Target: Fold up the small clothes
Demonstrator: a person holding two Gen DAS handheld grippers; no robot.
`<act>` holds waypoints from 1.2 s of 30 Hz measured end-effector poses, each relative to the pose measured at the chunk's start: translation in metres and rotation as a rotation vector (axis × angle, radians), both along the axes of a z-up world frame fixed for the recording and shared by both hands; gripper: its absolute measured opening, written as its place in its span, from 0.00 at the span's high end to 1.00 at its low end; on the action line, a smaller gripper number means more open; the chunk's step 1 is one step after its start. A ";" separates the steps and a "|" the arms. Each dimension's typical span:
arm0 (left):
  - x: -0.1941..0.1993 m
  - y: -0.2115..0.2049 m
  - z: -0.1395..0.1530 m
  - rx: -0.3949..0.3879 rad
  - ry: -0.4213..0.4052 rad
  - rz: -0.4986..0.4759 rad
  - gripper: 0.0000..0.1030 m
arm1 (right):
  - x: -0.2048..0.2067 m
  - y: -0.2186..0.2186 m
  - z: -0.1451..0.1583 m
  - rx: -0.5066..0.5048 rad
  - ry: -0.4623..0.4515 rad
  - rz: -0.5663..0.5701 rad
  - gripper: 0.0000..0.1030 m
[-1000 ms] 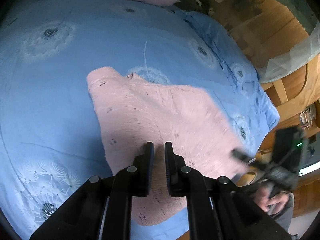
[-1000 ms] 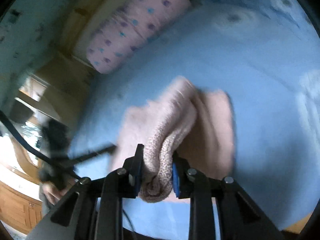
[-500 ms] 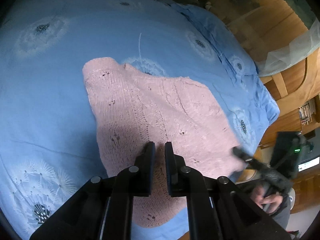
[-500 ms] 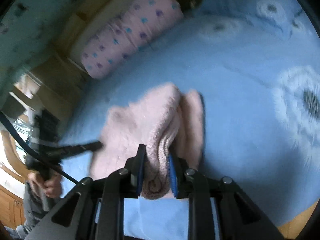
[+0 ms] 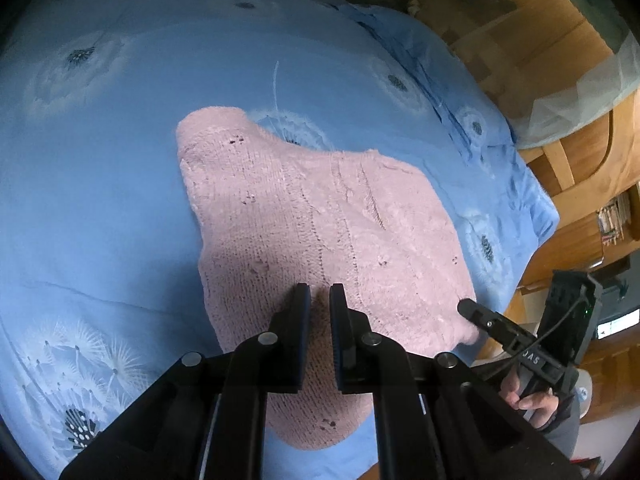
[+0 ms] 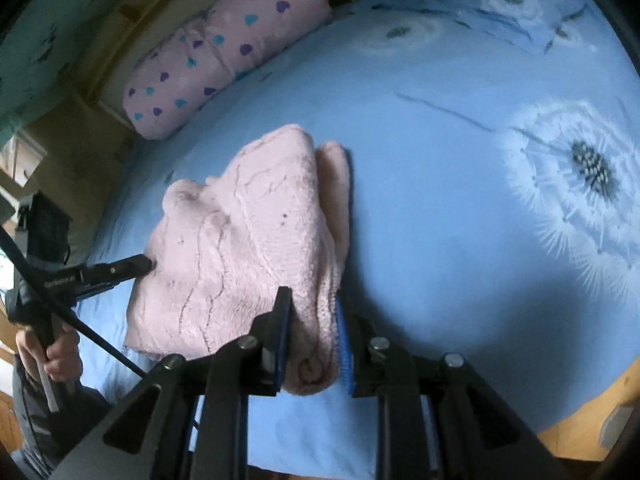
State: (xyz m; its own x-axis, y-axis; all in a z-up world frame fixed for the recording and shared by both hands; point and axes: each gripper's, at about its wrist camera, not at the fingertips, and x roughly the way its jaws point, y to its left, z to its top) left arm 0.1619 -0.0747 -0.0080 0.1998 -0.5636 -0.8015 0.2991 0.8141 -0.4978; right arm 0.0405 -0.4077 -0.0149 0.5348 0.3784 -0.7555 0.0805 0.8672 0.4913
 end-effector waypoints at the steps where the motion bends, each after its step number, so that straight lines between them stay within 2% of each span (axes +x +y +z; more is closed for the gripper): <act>1: -0.001 0.002 0.004 0.011 -0.014 0.004 0.96 | -0.001 0.002 0.003 -0.012 -0.007 0.009 0.75; 3: -0.005 0.007 0.011 0.061 -0.056 0.018 0.94 | -0.002 0.003 0.005 -0.009 -0.002 0.018 0.66; 5: -0.015 0.015 0.015 0.092 -0.101 0.013 0.88 | -0.002 0.003 0.003 0.019 0.007 0.019 0.64; 8: -0.045 0.031 0.010 0.166 -0.160 0.025 0.77 | -0.002 0.004 -0.008 0.147 0.038 0.033 0.49; 9: -0.062 0.037 0.006 0.165 -0.173 0.046 0.75 | -0.002 0.003 -0.013 0.190 0.052 0.033 0.48; 10: -0.074 0.042 0.002 0.144 -0.184 0.060 0.69 | -0.003 0.002 -0.016 0.220 0.061 0.028 0.48; 11: -0.085 0.044 -0.001 0.120 -0.194 0.070 0.59 | -0.004 0.001 -0.020 0.260 0.065 0.021 0.48; 12: -0.099 0.043 -0.005 0.096 -0.212 0.086 0.52 | -0.004 0.001 -0.023 0.285 0.071 0.018 0.47; 13: -0.108 0.041 -0.008 0.089 -0.226 0.094 0.44 | -0.004 0.000 -0.025 0.309 0.075 0.010 0.47; 16: -0.124 0.023 -0.017 0.107 -0.250 0.068 0.43 | -0.002 -0.005 -0.033 0.396 0.090 -0.040 0.49; 17: -0.127 0.017 -0.019 0.120 -0.256 0.061 0.43 | -0.003 -0.007 -0.034 0.416 0.090 -0.056 0.62; 18: -0.130 0.009 -0.023 0.152 -0.273 0.057 0.43 | -0.004 -0.011 -0.036 0.448 0.095 -0.081 0.71; 19: -0.129 0.002 -0.025 0.193 -0.290 0.066 0.43 | -0.005 -0.013 -0.036 0.459 0.097 -0.094 0.72; 21: -0.124 -0.007 -0.032 0.282 -0.328 0.125 0.43 | -0.008 -0.014 -0.030 0.458 0.073 -0.112 0.77; 22: -0.121 -0.008 -0.033 0.295 -0.335 0.161 0.43 | -0.008 -0.011 -0.022 0.449 0.049 -0.104 0.77; 24: -0.112 -0.005 -0.034 0.273 -0.343 0.229 0.43 | -0.003 -0.002 -0.002 0.419 0.001 -0.067 0.77; 27: -0.102 -0.002 -0.039 0.303 -0.367 0.312 0.42 | 0.005 0.012 0.027 0.299 -0.059 -0.015 0.79; 29: -0.102 0.004 -0.046 0.316 -0.364 0.382 0.29 | 0.012 0.018 0.044 0.269 -0.097 0.017 0.79; 31: -0.104 0.019 -0.054 0.286 -0.332 0.473 0.22 | 0.018 0.018 0.059 0.256 -0.124 0.019 0.80; 34: -0.107 0.034 -0.058 0.273 -0.322 0.535 0.20 | 0.023 0.006 0.064 0.262 -0.139 -0.006 0.80; 36: -0.106 0.033 -0.058 0.255 -0.310 0.546 0.20 | 0.022 -0.002 0.052 0.291 -0.108 -0.019 0.81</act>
